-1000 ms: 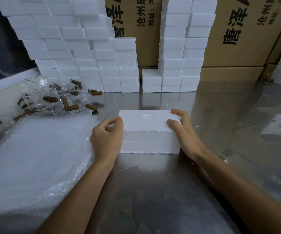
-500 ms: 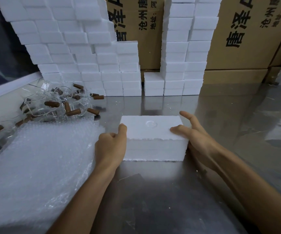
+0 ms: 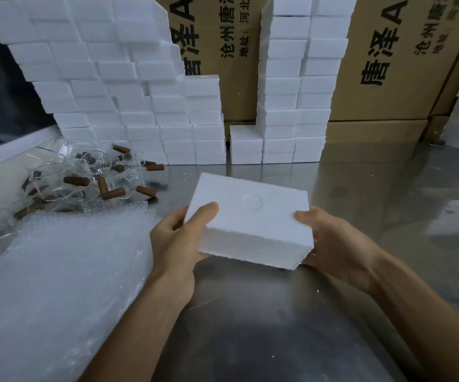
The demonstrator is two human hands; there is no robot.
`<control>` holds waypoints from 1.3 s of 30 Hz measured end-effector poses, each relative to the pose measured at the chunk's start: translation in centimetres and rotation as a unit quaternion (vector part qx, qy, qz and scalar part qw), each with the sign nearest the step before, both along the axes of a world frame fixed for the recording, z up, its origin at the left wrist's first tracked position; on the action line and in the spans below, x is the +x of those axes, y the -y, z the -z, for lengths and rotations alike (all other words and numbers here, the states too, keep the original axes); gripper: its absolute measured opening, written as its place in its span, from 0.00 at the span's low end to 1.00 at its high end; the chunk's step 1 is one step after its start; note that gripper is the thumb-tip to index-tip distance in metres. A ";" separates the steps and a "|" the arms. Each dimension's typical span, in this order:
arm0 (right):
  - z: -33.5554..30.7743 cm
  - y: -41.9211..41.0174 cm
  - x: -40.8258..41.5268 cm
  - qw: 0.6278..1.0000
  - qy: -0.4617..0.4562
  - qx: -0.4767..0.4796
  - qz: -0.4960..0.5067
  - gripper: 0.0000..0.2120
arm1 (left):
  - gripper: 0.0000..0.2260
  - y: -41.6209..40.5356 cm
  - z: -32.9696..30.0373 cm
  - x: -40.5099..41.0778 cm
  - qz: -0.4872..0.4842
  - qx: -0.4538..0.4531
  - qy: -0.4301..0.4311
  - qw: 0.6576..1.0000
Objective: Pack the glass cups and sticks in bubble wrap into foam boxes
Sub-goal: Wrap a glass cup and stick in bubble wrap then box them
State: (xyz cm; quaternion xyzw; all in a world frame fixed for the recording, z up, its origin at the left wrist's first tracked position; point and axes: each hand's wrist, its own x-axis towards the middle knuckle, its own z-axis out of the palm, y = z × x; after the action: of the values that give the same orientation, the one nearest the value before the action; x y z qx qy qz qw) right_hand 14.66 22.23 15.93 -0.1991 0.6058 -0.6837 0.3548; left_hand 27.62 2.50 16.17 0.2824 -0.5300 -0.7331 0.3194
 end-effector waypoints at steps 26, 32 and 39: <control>2.5 4.2 1.9 0.601 -0.756 0.212 0.150 0.41 | 0.28 2.5 -1.9 -5.1 0.193 0.108 0.173 0.960; 1.5 5.2 -0.8 0.584 -0.772 0.196 0.157 0.42 | 0.25 2.1 -0.1 -6.4 0.165 0.054 0.157 0.972; -2.4 8.3 -9.0 0.553 -0.766 0.235 0.230 0.45 | 0.10 1.9 4.9 -6.2 0.002 -0.191 0.072 0.979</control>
State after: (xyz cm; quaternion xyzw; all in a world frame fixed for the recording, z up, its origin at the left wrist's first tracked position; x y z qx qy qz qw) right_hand 5.62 13.88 18.31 -0.4108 0.8129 -0.1646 -0.3785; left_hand 21.45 0.55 11.31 0.2675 -0.6823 -0.5966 0.3271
